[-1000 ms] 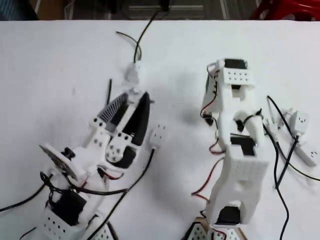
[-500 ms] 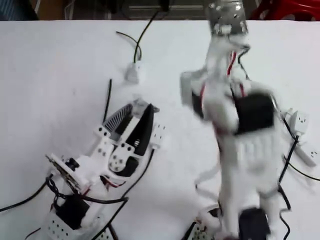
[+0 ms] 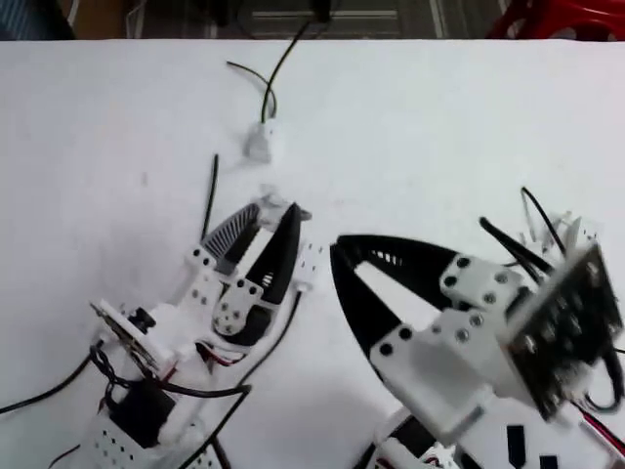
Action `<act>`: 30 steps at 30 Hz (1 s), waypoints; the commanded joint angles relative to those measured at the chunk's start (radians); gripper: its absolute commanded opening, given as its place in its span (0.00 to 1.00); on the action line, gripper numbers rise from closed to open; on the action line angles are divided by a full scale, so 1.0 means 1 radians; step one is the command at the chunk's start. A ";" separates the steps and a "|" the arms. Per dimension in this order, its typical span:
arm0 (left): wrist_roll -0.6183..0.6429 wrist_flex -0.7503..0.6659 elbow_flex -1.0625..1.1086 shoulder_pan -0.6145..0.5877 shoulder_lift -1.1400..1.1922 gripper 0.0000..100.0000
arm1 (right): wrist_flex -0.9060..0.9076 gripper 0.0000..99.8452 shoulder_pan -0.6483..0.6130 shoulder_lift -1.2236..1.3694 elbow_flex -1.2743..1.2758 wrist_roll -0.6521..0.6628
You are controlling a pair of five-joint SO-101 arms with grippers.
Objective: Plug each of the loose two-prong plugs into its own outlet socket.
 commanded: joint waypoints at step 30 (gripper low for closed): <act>0.000 -0.017 -0.008 0.010 -0.010 0.02 | -0.091 0.02 0.051 0.185 0.183 0.273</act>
